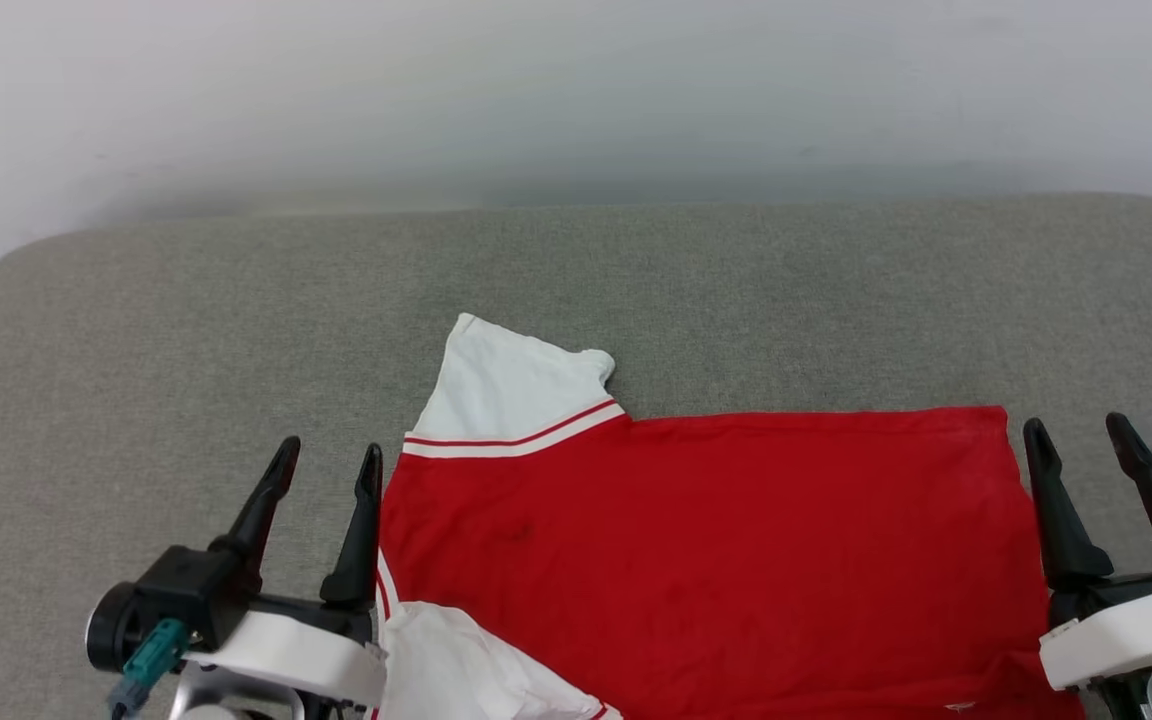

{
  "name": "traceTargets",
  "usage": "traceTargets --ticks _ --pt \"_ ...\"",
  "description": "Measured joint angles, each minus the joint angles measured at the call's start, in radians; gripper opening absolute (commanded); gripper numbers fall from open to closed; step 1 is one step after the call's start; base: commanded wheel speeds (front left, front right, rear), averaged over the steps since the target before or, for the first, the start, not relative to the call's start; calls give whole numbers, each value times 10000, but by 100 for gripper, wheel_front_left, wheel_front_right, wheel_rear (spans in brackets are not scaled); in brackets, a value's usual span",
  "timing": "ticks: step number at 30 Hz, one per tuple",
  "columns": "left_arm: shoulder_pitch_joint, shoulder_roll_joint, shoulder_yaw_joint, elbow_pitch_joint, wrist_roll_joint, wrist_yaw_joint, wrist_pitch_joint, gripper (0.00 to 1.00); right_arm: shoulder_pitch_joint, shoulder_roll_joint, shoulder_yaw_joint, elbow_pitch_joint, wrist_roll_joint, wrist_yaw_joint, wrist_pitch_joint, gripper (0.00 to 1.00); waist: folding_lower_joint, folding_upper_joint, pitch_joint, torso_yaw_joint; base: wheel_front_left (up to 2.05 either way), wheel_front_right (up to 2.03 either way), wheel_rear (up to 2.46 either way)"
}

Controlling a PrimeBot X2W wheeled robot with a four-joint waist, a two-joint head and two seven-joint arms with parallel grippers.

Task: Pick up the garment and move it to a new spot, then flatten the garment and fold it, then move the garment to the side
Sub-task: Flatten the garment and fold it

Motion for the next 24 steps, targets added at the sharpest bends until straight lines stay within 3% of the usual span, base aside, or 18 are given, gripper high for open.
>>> traceTargets --ticks 6,10,16,24 --pt "-1231 251 138 543 314 -794 82 100 -468 -4 316 35 -8 2 -209 100 0 0 658 -298 0 0 0" --pt "-2805 995 84 943 316 -1480 1296 100 -866 -15 514 8 -6 0 -286 100 2 0 1224 -603 0 0 0" --pt "-5433 1952 -347 1764 -368 -2395 4742 100 -1281 31 709 107 69 0 -451 100 2 0 2072 -1205 0 0 0" --pt "-7834 2709 -1062 3277 -2015 -2617 9998 100 -1647 127 1091 550 201 0 -821 100 3 0 2946 -2065 0 0 0"
